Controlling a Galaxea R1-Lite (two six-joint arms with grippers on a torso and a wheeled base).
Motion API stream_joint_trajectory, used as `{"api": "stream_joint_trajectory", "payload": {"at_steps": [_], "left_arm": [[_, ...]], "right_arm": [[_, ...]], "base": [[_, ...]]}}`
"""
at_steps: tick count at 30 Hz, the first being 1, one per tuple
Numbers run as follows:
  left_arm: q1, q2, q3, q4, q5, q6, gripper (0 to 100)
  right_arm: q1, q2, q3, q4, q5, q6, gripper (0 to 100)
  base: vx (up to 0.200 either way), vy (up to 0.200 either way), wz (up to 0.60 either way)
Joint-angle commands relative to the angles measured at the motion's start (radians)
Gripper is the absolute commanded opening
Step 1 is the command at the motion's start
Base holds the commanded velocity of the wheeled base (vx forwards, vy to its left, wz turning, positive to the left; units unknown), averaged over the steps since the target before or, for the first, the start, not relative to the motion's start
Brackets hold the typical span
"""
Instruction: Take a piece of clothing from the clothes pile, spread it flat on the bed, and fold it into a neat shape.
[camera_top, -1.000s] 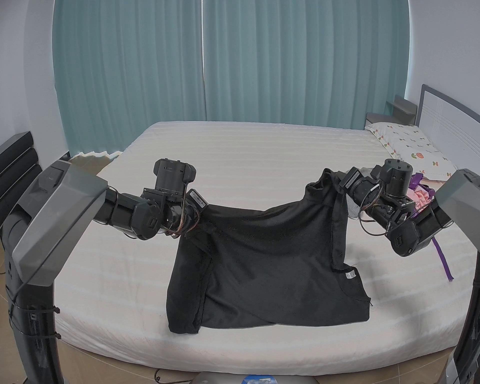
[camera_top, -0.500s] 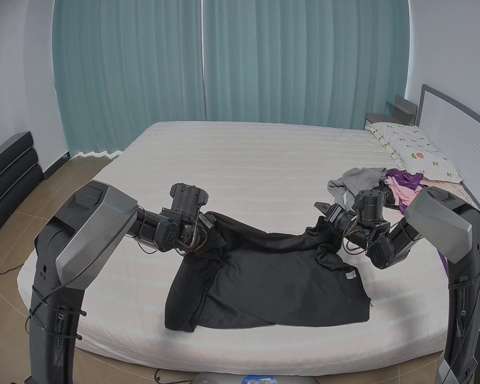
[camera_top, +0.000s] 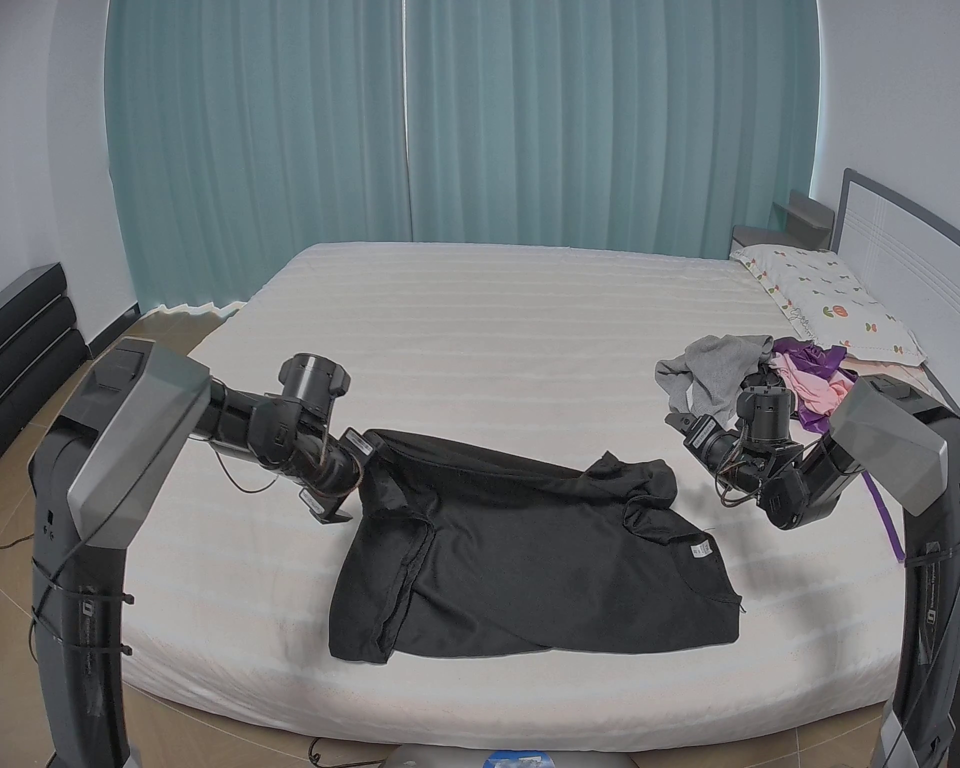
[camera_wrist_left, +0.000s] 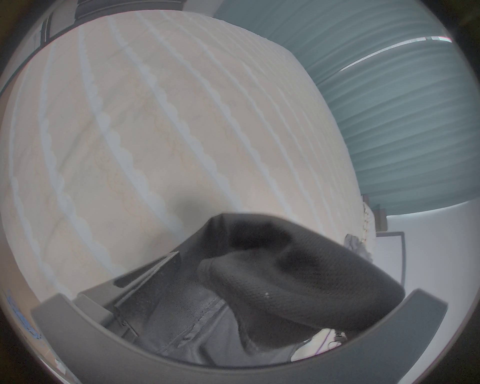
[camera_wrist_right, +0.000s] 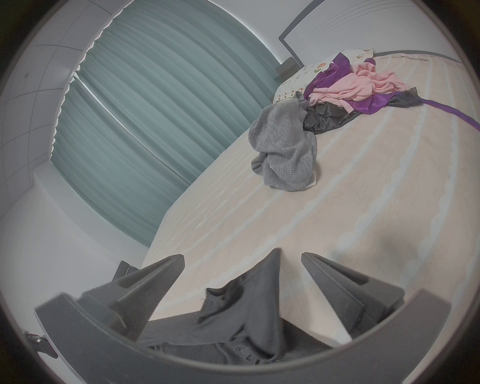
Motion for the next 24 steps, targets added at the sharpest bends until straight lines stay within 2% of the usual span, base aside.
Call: {"api": "stream_joint_trajectory", "payload": {"at_steps": [1, 6, 16, 19, 21, 22, 23, 24], "left_arm": [[0.043, -0.066, 0.006, 0.007, -0.005, -0.001, 100], [0.067, -0.069, 0.007, 0.011, -0.006, -0.011, 100], [0.061, -0.066, 0.035, 0.026, -0.025, 0.021, 100], [0.069, -0.114, 0.09, 0.014, -0.082, 0.024, 100], [0.09, -0.169, 0.11, 0.012, -0.16, 0.019, 100], [0.09, -0.169, 0.11, 0.012, -0.16, 0.019, 100], [0.11, -0.206, 0.112, 0.021, -0.206, 0.012, 100], [0.113, -0.218, 0.116, 0.021, -0.21, 0.015, 100]], "right_arm": [[-0.012, -0.041, 0.014, 0.0, 0.005, 0.0, 100], [-0.009, -0.055, 0.05, -0.01, 0.007, 0.0, 100], [0.018, -0.084, 0.132, -0.05, 0.008, -0.002, 100], [0.026, -0.09, 0.149, -0.05, 0.008, -0.002, 100], [0.029, -0.09, 0.155, -0.05, 0.008, -0.002, 100], [0.029, -0.09, 0.155, -0.05, 0.008, -0.002, 100], [0.035, -0.09, 0.159, -0.05, 0.008, -0.002, 100], [0.038, -0.089, 0.159, -0.05, 0.008, -0.002, 100]], "base": [[0.0, 0.0, 0.0], [0.0, 0.0, 0.0], [0.0, 0.0, 0.0], [0.0, 0.0, 0.0], [0.0, 0.0, 0.0], [0.0, 0.0, 0.0], [0.0, 0.0, 0.0], [0.0, 0.0, 0.0]]}}
